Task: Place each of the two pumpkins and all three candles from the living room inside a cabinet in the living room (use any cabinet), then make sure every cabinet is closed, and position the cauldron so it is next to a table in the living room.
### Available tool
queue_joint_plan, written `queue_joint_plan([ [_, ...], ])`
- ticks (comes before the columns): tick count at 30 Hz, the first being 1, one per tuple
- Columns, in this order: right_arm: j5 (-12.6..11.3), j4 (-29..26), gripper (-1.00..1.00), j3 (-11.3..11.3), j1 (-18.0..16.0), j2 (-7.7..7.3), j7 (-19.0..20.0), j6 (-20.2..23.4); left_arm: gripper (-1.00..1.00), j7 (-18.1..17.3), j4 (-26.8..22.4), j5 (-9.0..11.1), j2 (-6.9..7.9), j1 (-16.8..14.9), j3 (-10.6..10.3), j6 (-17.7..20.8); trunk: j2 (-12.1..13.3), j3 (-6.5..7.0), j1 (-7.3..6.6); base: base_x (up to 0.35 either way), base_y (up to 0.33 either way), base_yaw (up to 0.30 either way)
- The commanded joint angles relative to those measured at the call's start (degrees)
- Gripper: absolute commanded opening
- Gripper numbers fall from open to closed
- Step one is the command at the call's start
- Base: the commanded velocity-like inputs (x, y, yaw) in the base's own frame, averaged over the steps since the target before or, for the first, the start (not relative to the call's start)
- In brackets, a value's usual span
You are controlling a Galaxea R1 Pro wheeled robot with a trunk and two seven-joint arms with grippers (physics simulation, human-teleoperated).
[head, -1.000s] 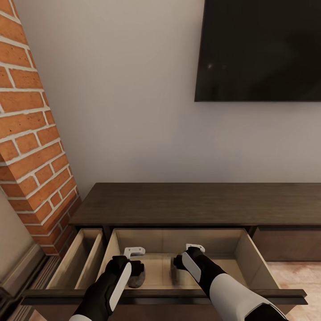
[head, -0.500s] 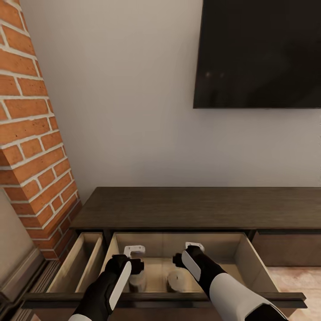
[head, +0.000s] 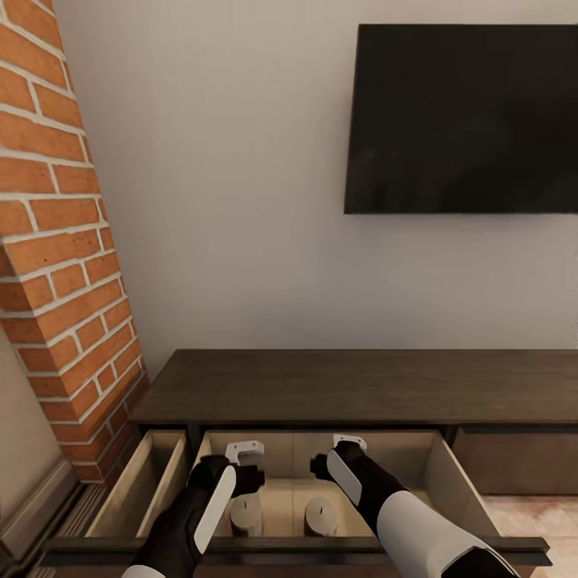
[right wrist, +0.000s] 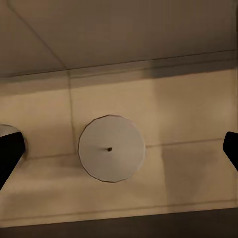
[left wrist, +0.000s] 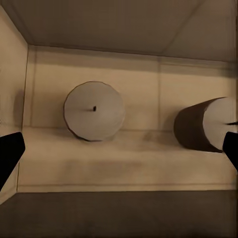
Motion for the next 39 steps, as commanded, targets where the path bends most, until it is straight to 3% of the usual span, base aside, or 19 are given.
queue_joint_plan([
  [1,0.0,-0.2,1.0,0.0,0.0,0.0,0.0,0.0,1.0,0.0,0.0,0.0,0.0,0.0,0.0,0.0,0.0,0.23,-0.02,-0.065,0.0,0.0],
  [5,0.0,-3.4,1.0,0.1,0.0,0.0,-0.5,0.2,1.0,0.0,0.0,0.1,0.0,0.0,0.0,0.1,0.1,1.11,-0.13,-0.094,0.0,0.0],
  [39,-0.1,-3.8,1.0,0.1,0.0,0.0,-0.2,0.4,1.0,0.1,0.0,0.1,0.0,0.0,0.0,0.1,13.7,7.22,-7.59,-0.074,0.0,0.0],
])
